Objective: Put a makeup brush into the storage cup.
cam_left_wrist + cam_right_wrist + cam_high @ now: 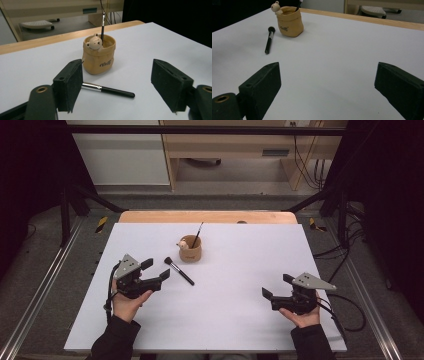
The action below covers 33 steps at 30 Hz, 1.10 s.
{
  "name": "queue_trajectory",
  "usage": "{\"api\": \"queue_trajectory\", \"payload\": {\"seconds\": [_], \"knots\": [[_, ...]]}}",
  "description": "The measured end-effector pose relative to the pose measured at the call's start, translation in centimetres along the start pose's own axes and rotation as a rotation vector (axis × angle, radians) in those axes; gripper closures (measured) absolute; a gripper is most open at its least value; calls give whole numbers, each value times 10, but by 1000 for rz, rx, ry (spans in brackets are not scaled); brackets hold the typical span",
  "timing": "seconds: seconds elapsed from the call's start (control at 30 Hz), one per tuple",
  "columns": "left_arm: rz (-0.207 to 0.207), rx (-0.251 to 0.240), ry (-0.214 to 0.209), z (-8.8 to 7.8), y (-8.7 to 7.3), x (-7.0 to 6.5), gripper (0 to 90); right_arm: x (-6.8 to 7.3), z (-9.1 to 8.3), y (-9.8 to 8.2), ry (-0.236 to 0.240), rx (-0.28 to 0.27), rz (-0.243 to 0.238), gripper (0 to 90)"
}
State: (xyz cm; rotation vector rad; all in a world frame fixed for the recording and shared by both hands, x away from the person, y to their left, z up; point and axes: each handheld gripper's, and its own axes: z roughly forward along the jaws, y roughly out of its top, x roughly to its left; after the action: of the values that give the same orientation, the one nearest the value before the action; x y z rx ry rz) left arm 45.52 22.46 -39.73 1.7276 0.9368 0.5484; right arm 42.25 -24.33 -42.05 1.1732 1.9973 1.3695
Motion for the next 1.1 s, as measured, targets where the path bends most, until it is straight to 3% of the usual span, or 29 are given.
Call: {"api": "queue_trajectory", "payload": {"seconds": [0.3,0.57,0.8,1.1], "knots": [[8,24,-6,-7,-11,3,174,-1,-2,0,-3,2,4,72],[14,59,34,-12,-22,8,113,-3,-2,0,-5,-1,8,69],[5,68,59,-15,-28,13,102,-2,-3,0,-5,0,6,69],[-5,66,59,-14,-27,14,102,-3,-2,0,-6,-1,5,70]]}}
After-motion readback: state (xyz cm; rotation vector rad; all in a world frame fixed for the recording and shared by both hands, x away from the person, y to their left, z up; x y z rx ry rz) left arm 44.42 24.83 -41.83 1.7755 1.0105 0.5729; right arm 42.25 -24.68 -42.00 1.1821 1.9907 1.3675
